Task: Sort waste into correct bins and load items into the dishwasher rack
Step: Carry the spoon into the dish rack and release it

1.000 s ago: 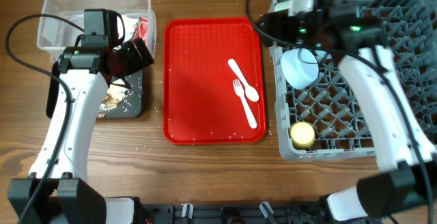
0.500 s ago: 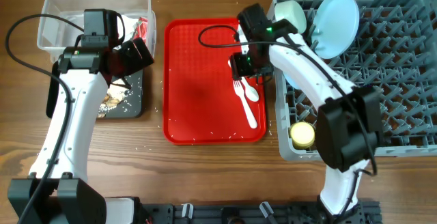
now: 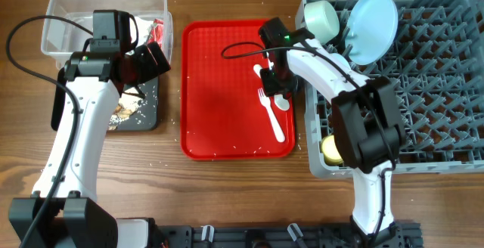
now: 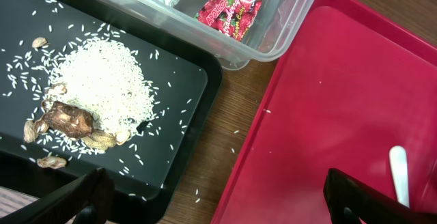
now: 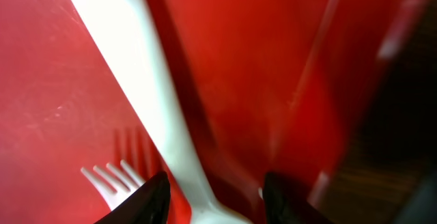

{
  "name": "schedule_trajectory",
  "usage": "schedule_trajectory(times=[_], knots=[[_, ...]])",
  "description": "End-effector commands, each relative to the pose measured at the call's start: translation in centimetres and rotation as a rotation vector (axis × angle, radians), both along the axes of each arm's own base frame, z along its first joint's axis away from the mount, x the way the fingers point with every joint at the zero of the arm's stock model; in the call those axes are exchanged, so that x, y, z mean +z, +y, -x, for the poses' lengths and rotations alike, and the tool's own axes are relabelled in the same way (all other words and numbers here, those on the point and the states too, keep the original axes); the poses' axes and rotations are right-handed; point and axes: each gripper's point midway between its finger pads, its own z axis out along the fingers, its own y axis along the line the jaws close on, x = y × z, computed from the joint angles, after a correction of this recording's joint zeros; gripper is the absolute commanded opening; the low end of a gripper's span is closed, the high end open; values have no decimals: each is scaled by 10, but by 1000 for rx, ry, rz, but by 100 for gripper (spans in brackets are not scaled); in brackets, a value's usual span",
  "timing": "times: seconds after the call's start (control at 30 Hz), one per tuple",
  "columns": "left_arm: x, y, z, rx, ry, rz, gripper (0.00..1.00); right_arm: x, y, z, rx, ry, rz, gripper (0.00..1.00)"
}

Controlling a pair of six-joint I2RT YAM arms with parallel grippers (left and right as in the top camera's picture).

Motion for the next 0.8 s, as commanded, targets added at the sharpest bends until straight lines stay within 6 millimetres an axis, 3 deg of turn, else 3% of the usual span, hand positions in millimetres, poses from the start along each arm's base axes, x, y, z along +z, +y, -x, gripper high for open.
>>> schedule_trajectory(times=[0.0, 0.1, 0.2, 0.27, 0.33, 0.43, 0.53, 0.63, 0.7, 0.73, 0.77], knots=[[4, 2, -4, 8, -12, 2, 100, -16, -4, 2, 92, 23, 35, 46], [4, 2, -4, 8, -12, 2, 100, -18, -4, 1, 128, 21, 35, 41], [4, 2, -4, 8, -12, 2, 100, -18, -3, 1, 133, 19, 34, 14], [4, 2, -4, 8, -12, 2, 100, -17, -3, 1, 133, 18, 34, 5], [4, 2, -4, 8, -12, 2, 100, -15, 0, 2, 133, 23, 16, 4], [4, 2, -4, 8, -12, 2, 100, 6, 13, 0, 137, 19, -59, 5], [4, 2, -4, 8, -12, 2, 100, 69, 29, -4, 152, -49, -162, 4], [4, 2, -4, 8, -12, 2, 100, 144, 27, -6, 151, -183, -204, 4], [4, 2, -4, 8, -12, 2, 100, 200, 10, -3, 89, -314, -211, 4], [4, 2, -4, 8, -12, 2, 100, 217, -2, -2, 45, -356, -196, 4], [4, 2, -4, 8, -12, 2, 100, 242, -25, 3, -44, -420, -165, 4]])
